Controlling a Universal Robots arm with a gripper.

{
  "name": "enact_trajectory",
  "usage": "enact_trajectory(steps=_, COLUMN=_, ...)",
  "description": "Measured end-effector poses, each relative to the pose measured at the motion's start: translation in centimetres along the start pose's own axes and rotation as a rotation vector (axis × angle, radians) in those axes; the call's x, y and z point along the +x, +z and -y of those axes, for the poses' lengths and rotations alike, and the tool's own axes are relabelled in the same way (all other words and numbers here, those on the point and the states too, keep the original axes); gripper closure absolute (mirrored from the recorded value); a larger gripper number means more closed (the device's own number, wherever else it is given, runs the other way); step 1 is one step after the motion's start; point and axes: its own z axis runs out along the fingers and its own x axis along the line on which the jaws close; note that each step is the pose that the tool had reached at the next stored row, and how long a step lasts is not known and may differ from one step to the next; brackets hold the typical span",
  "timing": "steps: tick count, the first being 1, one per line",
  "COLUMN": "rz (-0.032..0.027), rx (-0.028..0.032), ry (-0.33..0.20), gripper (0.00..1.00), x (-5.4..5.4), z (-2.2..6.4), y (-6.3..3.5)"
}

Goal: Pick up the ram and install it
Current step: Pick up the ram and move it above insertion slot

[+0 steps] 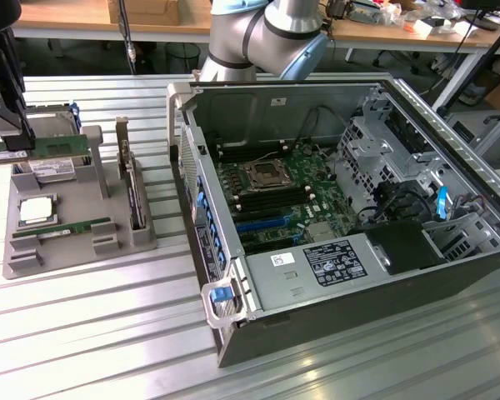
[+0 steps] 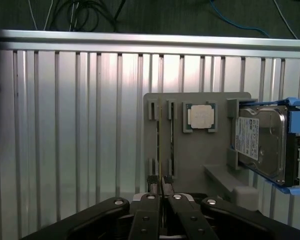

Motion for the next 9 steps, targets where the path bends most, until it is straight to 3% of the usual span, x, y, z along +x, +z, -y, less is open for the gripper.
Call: enact_trajectory(steps=9, rz=-0.0002, rx=0.0001, ry=0.0, gripper=0.88, x=0.02, z=0.75, y=0.01)
